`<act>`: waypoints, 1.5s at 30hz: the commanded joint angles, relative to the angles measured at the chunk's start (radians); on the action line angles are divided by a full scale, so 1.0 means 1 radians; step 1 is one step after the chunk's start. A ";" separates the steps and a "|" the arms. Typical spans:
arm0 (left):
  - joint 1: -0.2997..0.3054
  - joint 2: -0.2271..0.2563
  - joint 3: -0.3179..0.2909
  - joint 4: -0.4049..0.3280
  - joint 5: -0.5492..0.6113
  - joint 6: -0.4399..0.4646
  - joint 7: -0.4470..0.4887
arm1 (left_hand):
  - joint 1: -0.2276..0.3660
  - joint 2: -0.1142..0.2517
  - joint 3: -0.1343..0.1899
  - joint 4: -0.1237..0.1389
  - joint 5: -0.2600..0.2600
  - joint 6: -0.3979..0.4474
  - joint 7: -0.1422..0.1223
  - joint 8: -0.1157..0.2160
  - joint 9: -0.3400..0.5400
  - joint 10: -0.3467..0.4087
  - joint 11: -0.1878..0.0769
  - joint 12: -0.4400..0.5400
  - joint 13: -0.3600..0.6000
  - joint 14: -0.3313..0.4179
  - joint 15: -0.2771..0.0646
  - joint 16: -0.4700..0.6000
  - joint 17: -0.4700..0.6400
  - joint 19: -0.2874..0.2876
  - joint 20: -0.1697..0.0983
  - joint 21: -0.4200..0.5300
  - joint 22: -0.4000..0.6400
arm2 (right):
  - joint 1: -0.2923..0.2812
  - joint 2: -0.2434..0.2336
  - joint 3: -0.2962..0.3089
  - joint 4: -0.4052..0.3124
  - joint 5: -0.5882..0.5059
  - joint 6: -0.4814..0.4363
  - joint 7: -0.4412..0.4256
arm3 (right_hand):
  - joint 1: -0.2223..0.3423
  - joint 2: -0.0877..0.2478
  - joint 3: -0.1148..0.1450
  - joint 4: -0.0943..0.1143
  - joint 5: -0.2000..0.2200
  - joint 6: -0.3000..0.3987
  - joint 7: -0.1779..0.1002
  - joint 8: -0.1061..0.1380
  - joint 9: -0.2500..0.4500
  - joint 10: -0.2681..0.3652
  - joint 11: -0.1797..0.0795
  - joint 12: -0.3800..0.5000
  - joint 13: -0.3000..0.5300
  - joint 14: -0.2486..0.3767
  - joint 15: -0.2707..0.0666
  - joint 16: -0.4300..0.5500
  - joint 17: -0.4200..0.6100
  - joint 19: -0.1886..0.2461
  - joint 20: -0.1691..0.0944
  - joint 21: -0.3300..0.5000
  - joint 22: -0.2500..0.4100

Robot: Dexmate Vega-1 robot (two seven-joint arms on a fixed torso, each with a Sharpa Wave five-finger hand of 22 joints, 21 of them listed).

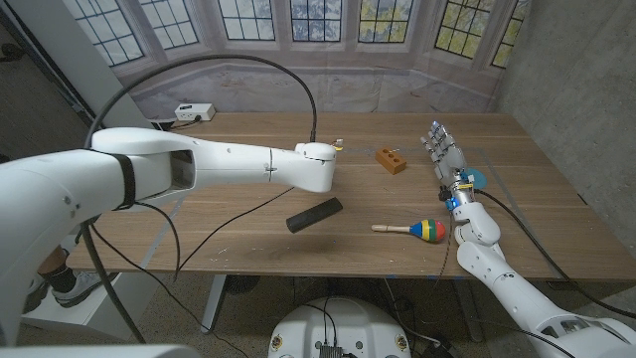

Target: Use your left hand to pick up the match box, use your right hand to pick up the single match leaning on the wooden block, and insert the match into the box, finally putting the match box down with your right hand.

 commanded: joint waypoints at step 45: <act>0.015 0.037 0.036 -0.023 0.022 -0.013 0.046 | 0.068 -0.023 -0.025 0.000 0.011 0.027 -0.001 0.002 0.000 0.034 0.002 0.003 -0.001 0.030 0.003 0.002 0.000 0.040 0.002 0.006 0.001 | -0.020 -0.006 0.004 -0.009 0.000 -0.016 -0.012 | 0.010 0.001 0.007 -0.007 -0.001 0.007 0.000 -0.004 0.005 0.006 0.001 0.000 0.005 0.003 -0.017 0.006 0.002 0.013 -0.031 0.001 0.005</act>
